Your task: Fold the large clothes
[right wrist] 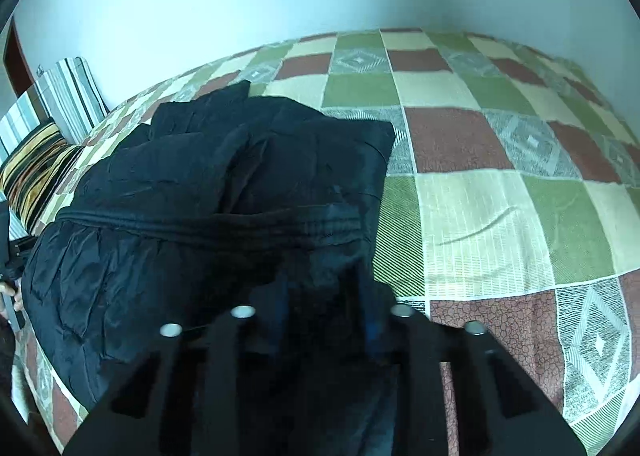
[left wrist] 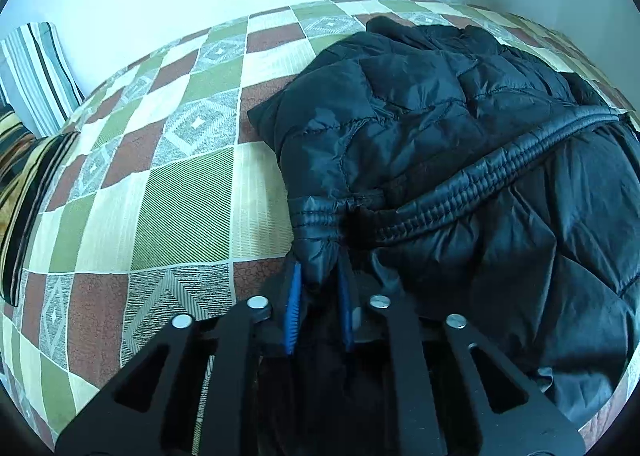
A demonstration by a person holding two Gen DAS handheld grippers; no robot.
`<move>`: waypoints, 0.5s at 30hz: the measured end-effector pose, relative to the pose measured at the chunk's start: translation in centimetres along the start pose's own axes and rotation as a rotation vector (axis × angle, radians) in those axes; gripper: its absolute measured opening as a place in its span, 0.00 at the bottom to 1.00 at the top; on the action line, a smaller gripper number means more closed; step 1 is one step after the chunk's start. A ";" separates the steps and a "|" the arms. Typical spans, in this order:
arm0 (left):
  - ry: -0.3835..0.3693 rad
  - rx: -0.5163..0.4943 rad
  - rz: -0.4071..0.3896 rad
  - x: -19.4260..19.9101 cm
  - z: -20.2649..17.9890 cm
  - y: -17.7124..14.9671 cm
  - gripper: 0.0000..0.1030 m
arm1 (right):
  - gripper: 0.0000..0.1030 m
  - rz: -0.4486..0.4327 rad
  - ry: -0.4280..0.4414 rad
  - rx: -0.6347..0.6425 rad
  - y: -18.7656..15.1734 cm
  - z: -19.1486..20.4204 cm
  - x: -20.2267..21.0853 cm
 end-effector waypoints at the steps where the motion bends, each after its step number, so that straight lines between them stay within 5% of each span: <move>1: 0.009 0.008 -0.012 0.3 0.1 0.0 0.12 | 0.17 -0.011 -0.009 0.011 -0.1 0.4 0.3; 5: 0.046 0.051 -0.070 2.2 0.6 0.1 0.09 | 0.10 -0.066 -0.037 0.042 0.0 1.5 2.0; 15: 0.119 0.134 -0.240 7.8 2.5 3.0 0.09 | 0.09 -0.242 -0.040 0.082 3.2 3.4 6.4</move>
Point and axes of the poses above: each gripper's, at about its wrist camera, not at the fingertips, and x roughly against the way its jaws point, z to its left, y to its top, the point moved 2 cm from there along -x, roughly the way its jaws point, and after that the axes turned 10 degrees about y, right-handed, at the moved point
